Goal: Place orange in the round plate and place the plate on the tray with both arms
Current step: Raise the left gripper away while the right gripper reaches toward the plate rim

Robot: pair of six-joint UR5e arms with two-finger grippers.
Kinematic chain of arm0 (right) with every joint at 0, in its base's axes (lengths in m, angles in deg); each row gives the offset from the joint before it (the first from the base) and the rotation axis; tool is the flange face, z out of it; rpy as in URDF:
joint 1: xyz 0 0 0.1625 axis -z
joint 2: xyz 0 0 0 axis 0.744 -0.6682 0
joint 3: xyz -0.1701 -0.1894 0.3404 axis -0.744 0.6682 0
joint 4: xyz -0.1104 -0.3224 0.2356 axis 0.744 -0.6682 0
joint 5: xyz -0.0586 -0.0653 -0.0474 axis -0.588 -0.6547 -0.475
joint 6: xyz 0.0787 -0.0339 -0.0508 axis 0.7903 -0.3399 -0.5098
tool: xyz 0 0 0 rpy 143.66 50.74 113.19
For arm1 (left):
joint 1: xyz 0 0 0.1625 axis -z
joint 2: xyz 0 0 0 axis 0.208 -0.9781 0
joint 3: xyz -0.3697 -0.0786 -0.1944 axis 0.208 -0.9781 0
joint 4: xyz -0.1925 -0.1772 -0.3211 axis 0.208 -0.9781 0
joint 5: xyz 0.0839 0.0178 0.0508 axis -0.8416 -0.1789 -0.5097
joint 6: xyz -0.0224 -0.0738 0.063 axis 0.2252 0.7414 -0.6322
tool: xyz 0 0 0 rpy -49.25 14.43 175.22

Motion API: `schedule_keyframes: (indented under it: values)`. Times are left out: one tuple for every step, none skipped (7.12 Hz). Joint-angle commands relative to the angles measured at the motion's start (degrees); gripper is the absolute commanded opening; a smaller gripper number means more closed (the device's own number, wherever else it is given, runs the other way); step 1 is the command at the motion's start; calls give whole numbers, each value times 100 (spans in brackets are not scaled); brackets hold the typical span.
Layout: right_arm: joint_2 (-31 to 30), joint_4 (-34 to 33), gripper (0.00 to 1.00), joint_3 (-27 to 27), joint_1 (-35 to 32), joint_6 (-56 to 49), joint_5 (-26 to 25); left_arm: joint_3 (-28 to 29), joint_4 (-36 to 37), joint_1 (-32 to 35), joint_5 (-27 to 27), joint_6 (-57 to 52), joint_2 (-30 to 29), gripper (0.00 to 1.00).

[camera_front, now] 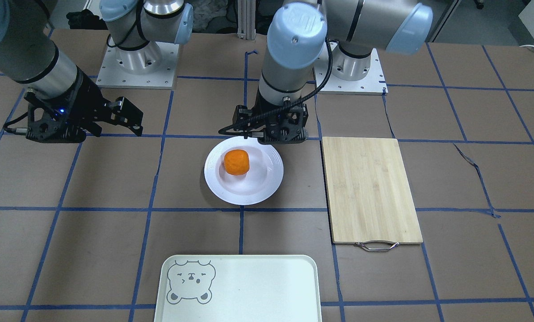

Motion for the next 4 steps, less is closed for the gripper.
schedule_keyframes:
  values:
    - [140,-774,100,-599,262,-419,278,109,-125,-601,-309,-636,582,100]
    - [236,-1170,100,-915,306,-680,913,109,-81,-1006,-352,-1442,731,100]
    - [445,-1670,100,-1310,307,-987,1572,100,-55,-1401,-370,-2024,829,100]
    - [639,-2380,100,-1714,307,-1017,1701,65,33,-1753,-361,-2378,908,100]
